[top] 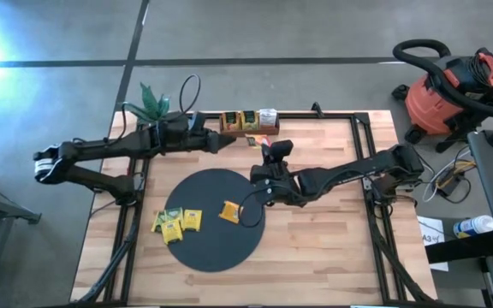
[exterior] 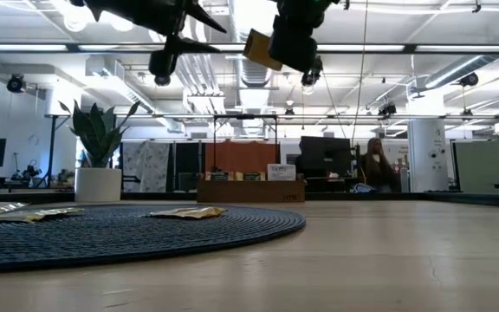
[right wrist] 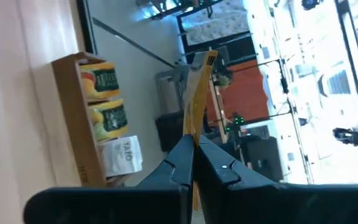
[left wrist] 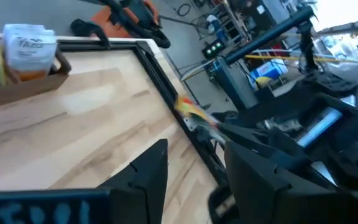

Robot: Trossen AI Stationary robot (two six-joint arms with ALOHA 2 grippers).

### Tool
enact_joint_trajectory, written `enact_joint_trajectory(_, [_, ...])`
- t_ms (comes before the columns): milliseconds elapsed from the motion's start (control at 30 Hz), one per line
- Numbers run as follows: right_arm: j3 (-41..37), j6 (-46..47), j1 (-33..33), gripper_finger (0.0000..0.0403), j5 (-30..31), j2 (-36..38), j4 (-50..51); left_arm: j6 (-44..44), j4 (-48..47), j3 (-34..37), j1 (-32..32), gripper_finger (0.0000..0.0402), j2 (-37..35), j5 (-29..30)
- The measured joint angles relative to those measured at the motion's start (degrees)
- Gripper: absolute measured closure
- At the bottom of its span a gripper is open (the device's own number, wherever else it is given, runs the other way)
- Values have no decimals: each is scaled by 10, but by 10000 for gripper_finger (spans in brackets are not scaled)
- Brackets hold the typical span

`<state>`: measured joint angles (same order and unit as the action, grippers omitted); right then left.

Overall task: Pick & Place Tea
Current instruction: Put the orange tea bag into the left section of the wooden organizer

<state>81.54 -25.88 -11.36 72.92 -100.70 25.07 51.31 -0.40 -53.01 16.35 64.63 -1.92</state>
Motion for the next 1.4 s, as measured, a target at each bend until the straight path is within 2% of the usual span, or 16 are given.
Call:
enact_joint_trajectory(133, [8, -40, -1, 394, 8, 0, -1, 34, 17, 0, 1, 248, 17, -1])
enact_joint_trajectory(400, [8, -114, -1, 394, 14, 0, 0, 144, 149, 0, 1, 248, 79, -68])
enact_joint_trajectory(600, [8, -127, -1, 394, 51, 1, 0, 149, 155, 1, 1, 248, 91, -72])
enact_joint_trajectory(1033, [9, -128, 0, 394, 40, 2, -2, 157, 188, 2, 3, 248, 95, -52])
enact_joint_trajectory(1400, [9, -127, 2, 394, 25, 2, -6, 187, 244, 1, 3, 250, 158, -71])
